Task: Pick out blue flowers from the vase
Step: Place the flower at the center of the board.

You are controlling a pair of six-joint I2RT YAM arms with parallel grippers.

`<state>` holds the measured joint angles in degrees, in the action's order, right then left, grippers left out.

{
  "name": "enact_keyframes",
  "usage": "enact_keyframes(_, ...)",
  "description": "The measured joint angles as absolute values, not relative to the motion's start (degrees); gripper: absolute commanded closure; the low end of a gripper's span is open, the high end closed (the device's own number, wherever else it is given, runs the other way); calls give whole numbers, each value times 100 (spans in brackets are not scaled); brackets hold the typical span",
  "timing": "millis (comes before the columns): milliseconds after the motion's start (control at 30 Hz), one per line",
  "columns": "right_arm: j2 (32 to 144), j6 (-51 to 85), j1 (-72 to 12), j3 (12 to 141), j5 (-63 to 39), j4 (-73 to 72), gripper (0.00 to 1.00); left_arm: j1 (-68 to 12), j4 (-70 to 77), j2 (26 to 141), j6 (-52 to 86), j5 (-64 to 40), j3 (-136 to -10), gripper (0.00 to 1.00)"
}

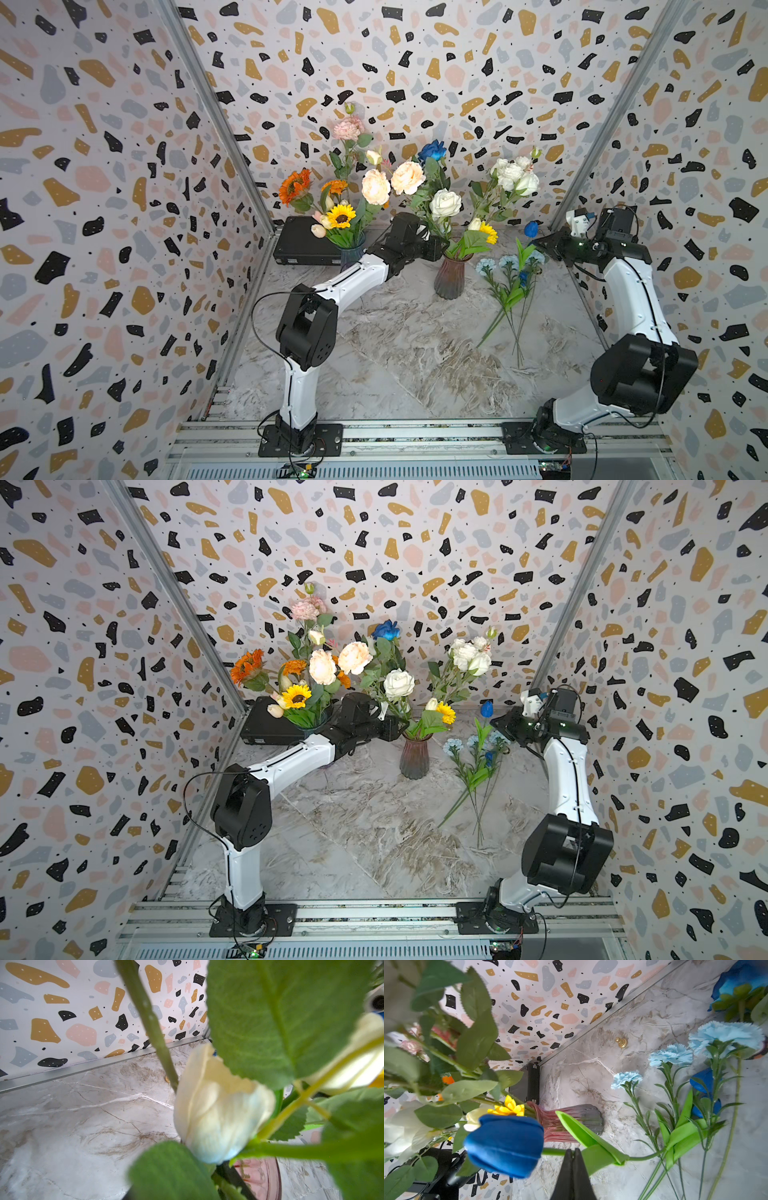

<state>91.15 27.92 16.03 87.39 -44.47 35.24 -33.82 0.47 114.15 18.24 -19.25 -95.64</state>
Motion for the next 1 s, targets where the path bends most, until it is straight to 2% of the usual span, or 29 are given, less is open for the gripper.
enact_keyframes(300,10304,2694,1608,9264,-4427,3599,100,-3382,47,11415,1820,-1946,-9564,56)
enact_keyframes(467,10398,2652,1608,9509,-4427,3601,100,-3382,47,11415,1804,-1946,-9564,56)
enact_keyframes(767,9327,2539,1608,9472,-4423,3846,100,-3382,49,11415,1778,-1944,-9564,57)
enact_keyframes(867,8724,2502,1608,9325,-4423,3955,100,-3382,49,11415,1778,-1953,-9564,64)
enact_keyframes(1000,7977,2408,1608,9107,-4405,4215,100,-3382,54,11415,1761,-2027,-9564,64)
